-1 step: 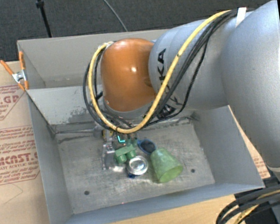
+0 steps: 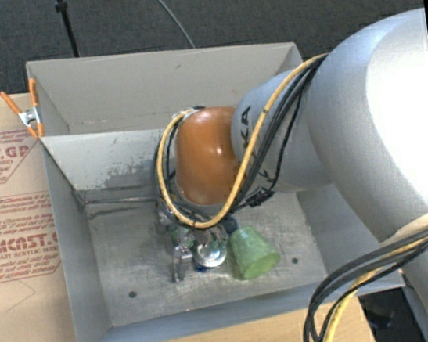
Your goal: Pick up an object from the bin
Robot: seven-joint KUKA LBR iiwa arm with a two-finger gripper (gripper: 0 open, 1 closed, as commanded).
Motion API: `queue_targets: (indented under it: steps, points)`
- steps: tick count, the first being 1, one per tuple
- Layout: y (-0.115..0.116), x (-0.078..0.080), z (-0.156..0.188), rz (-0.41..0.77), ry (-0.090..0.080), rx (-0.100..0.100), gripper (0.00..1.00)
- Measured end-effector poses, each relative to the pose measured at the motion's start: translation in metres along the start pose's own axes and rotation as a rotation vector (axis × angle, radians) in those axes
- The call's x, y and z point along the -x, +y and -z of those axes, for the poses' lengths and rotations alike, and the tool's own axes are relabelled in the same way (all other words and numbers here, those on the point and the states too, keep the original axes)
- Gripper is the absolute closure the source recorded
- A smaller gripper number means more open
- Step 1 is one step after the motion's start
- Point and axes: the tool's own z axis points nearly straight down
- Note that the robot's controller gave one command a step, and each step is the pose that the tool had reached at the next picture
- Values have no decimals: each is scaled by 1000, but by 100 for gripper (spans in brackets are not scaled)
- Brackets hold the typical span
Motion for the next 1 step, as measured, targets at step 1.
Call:
queue_targets:
  steps: [1]
  points:
    - [-46,-39,1,54,-10,3,0]
